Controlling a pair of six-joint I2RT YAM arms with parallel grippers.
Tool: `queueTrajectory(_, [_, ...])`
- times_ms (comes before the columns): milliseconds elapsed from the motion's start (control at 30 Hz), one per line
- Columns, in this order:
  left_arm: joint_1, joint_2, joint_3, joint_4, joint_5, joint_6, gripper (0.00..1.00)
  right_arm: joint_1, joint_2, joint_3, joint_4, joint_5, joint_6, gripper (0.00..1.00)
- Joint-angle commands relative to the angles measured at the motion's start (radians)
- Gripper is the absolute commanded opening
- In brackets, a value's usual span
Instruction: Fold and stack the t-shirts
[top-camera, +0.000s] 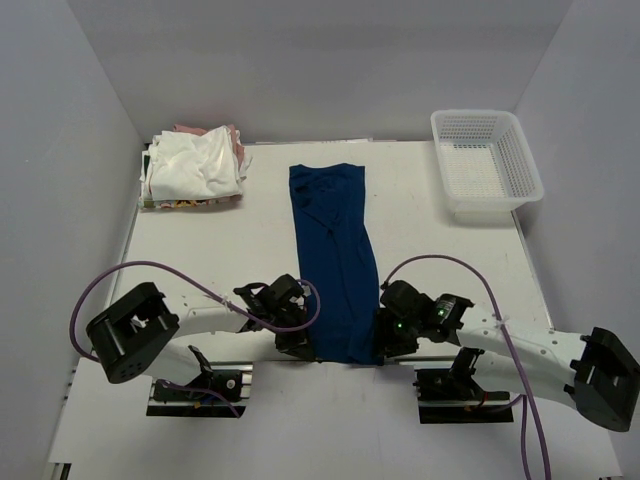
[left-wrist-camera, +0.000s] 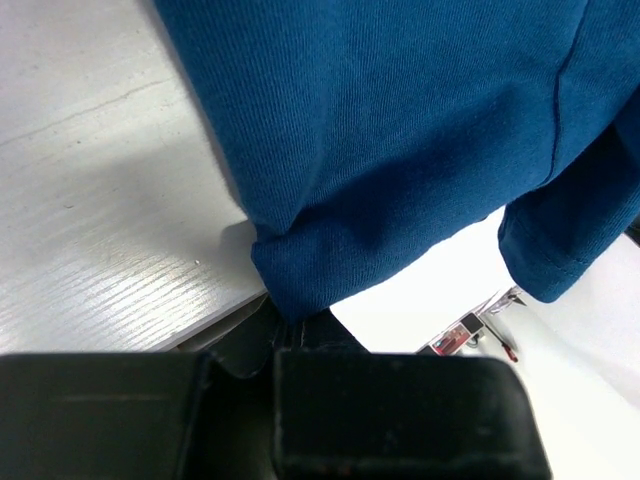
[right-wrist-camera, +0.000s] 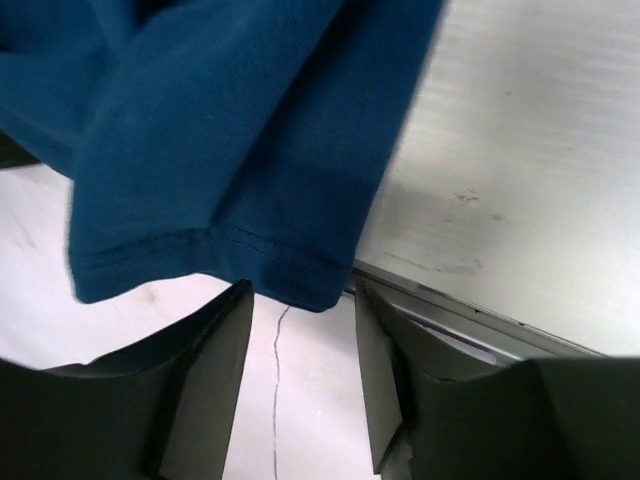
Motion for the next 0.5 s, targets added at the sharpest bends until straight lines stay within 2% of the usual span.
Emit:
queueTrajectory(0, [-0.026,-0.001,-0.026,-0.126,-0.058,0.037,0.0,0.002,0.039,-0.043,0.077,-0.083,-0.014,0.46])
queueTrajectory(100, [-0.026,-0.036,-0.026,-0.137,-0.047,0.037,0.0,0.002,0.059,-0.059,0.078,-0.111,-0.003,0.3])
queueTrajectory(133, [-0.026,-0.046,-0.026,-0.137,-0.047,0.037,0.0,0.004,0.056,-0.048,0.053,-0.109,-0.001,0.14])
queueTrajectory(167, [-0.026,-0.055,-0.026,-0.146,-0.037,0.037,0.0,0.005,0.05,-0.044,0.042,-0.109,0.002,0.04])
queueTrajectory(200, [-0.026,-0.078,-0.017,-0.146,-0.028,0.037,0.0,0.004,0.035,-0.036,0.029,-0.094,0.0,0.0])
queueTrajectory(333, [-0.026,-0.168,0.05,-0.181,-0.007,0.115,0.0,-0.001,-0.024,0.047,-0.003,-0.014,-0.041,0.0])
queueTrajectory(467, [-0.026,-0.222,0.171,-0.247,-0.007,0.207,0.0,-0.006,-0.002,0.174,-0.026,0.112,-0.092,0.0])
